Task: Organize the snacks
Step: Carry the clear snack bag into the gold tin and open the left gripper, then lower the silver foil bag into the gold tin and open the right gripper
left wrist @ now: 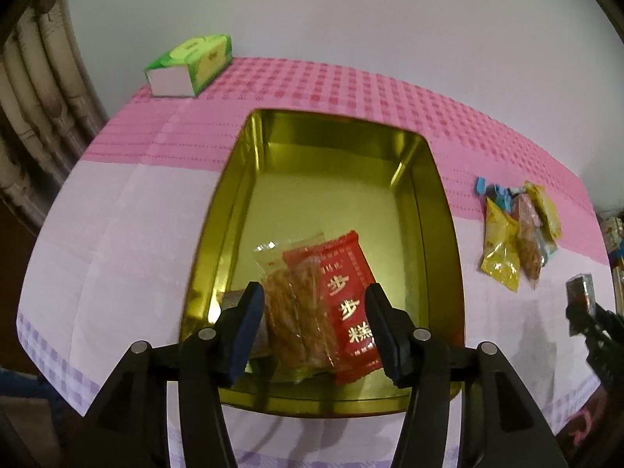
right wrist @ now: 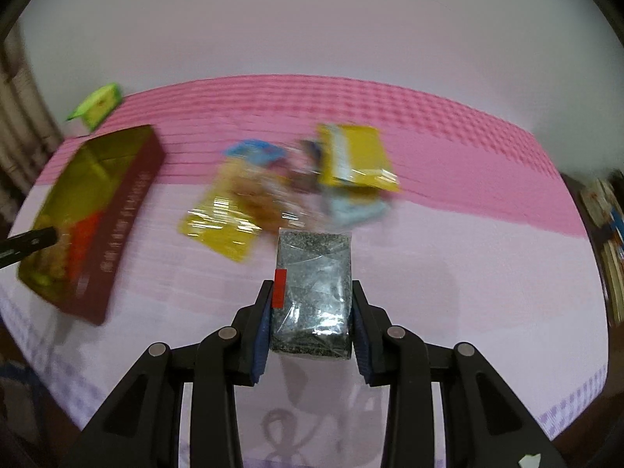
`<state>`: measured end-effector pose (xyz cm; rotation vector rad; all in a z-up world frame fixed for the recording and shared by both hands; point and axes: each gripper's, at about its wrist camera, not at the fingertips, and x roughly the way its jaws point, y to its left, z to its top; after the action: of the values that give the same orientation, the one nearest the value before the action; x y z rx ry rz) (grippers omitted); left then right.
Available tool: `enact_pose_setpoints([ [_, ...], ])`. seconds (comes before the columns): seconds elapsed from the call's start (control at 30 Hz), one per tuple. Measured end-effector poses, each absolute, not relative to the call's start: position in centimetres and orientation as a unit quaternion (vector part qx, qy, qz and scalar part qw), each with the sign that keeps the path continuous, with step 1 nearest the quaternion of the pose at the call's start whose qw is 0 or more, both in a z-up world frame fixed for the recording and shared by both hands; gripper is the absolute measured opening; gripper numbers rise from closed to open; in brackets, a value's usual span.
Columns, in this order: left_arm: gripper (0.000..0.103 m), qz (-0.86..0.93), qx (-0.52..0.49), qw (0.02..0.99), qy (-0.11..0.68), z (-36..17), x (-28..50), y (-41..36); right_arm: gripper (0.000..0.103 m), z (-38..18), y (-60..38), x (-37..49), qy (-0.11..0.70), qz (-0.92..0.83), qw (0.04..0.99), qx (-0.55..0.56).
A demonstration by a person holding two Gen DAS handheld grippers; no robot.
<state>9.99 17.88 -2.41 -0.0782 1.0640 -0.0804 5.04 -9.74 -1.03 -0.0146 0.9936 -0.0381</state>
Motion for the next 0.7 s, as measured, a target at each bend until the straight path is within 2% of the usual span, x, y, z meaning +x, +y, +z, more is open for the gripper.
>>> enact_pose_setpoints([
  [0.4, 0.056, 0.028, -0.054, 0.878, 0.474, -0.6, 10.0, 22.7, 0.033, 0.1, 2.6, 7.4, 0.466, 0.100, 0.877, -0.052],
  [0.7, 0.058, 0.048, -0.085, 0.870, 0.483, -1.3, 10.5, 24.7, 0.033, -2.5, 8.3, 9.6, 0.478, 0.131, 0.865, -0.081],
])
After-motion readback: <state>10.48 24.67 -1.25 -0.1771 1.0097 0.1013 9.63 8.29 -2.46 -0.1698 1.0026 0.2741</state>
